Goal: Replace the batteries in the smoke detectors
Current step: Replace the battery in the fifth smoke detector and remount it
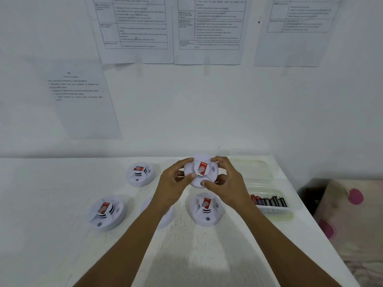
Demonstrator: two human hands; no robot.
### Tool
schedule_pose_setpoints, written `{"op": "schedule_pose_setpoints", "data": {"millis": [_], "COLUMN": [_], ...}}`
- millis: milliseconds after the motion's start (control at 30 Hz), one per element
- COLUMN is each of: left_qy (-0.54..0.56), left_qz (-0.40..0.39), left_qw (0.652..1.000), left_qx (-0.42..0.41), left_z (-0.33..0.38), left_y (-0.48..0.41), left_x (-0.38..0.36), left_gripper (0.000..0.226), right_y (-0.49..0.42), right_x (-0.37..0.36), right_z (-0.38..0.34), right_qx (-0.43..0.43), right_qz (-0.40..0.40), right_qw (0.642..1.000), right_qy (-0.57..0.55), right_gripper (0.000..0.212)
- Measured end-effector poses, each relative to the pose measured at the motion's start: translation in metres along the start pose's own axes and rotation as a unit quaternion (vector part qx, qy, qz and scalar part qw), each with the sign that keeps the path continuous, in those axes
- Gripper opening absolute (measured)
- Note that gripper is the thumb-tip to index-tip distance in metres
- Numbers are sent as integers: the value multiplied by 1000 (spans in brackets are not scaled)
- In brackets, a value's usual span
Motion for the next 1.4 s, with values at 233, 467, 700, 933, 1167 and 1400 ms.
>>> {"op": "schedule_pose_setpoints", "data": {"millis": [233, 467, 700, 933, 1167, 1400], "left_qy": [-23, -19, -34, -40, -40, -42], "left_qz": [23, 19, 18, 17, 17, 20], "left_qw": [999, 1000, 999, 999, 999, 999], "left_qx": [-10, 1, 1, -6, -3, -8], "left_z": [-2, -7, -9, -12, -12, -12], "left_y": [-3, -5, -9, -10, -11, -11], "left_x": [1, 2, 3, 4, 4, 3], "left_gripper": [40, 39, 37, 35, 36, 36], "right_y": [-6, -10, -16, -17, -18, -18], "right_x": [-1, -3, -5, -6, -7, -7], "right_z": [-2, 5, 6, 11, 11, 12], "right_qx": [19, 32, 38, 37, 42, 40], "right_qz": [7, 1, -2, -1, 6, 5], "right_qw": [1000, 999, 999, 999, 999, 999], "right_qy": [4, 7, 13, 18, 25, 26], "right_gripper": [52, 55, 55, 56, 56, 56]}}
Point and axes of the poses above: each hand's wrist, its own y-axis away from the middle knuckle, its own x-axis out of the back of the hand, z = x × y, the point moved 6 cm from there along -y, towards the middle knuckle, and after that the axes turned 3 degrees about -z, right-handed, at the moved point
